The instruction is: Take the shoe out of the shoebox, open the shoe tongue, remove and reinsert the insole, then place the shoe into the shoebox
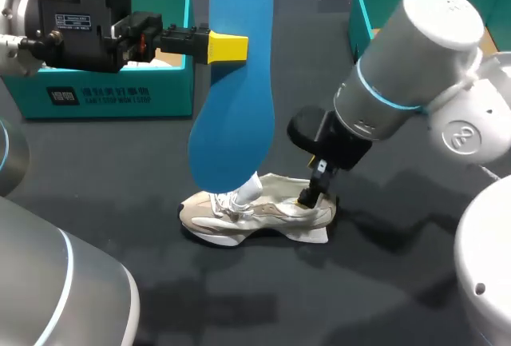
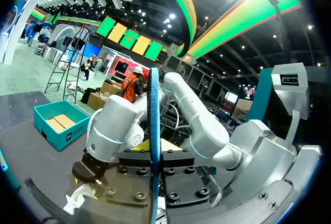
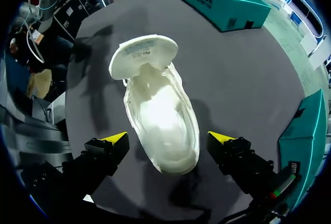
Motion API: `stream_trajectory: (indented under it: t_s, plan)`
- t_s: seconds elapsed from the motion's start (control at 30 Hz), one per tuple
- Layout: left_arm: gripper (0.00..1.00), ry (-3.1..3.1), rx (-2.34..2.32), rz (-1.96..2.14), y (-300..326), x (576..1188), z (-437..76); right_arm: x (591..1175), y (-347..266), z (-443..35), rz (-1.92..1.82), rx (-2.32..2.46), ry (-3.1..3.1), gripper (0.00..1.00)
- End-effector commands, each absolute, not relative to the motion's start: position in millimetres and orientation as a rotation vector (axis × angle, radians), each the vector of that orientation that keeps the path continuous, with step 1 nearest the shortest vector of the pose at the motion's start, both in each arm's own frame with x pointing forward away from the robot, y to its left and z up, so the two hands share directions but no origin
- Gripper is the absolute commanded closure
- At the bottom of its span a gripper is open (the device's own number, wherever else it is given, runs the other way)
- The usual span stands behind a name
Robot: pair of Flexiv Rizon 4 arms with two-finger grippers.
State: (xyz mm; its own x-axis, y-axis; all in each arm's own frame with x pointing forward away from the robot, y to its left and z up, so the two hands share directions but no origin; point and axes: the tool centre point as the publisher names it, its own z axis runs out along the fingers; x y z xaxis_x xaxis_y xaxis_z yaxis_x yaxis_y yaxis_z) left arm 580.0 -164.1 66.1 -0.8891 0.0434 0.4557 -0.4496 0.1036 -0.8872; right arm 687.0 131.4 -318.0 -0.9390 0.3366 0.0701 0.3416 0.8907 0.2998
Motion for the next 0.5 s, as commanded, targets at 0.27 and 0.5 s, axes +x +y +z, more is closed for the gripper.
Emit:
stream_trajectory:
  t_s: [0.27, 0.5]
  plan:
    - [1.0, -2.022, 0.397, 1.84, -164.6, 580.1, 65.1, 696.8, 138.1, -323.3, 0.272, -0.466, -2.982, 0.0]
    - [1.0, -2.022, 0.397, 1.84, -164.6, 580.1, 65.1, 697.4, 142.4, -326.8, 0.272, -0.435, -3.004, 0.0]
